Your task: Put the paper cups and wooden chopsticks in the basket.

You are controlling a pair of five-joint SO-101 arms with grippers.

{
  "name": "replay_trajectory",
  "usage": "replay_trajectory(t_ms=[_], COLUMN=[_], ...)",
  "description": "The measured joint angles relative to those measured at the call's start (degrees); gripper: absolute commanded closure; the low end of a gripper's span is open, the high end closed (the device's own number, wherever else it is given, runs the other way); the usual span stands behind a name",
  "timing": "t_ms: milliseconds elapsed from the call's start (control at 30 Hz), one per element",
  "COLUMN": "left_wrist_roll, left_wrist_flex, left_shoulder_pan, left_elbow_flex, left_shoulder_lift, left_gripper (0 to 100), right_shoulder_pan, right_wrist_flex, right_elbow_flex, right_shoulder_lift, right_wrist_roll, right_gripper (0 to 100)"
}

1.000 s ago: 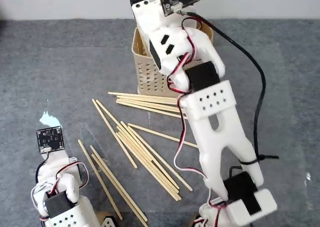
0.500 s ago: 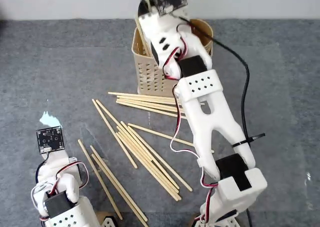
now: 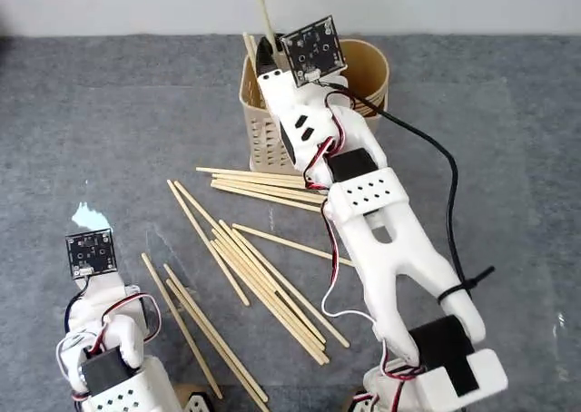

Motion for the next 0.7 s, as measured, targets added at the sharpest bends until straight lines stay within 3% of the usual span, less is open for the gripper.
replay_trajectory(t_ms=[100,333,700], left_wrist_roll=[0.0,0.0,0.0], left_wrist_flex=[0.0,0.0,0.0], left_shoulder_pan=[0.0,0.0,0.0], left_elbow_flex=[0.0,0.0,0.0], left_shoulder_lift=[0.0,0.0,0.0], left_gripper=[99,99,99], right_shoulder_pan=[0.35,0.0,0.0], right_wrist_flex=[2.73,8.7,35.16], right_elbow_flex=[1.23,-1.05,-20.66], right_shoulder_lift=[-0.26,-0.09,-0.09], right_wrist_roll=[-0.09,0.0,-8.0], right_gripper=[81.0,81.8,81.8])
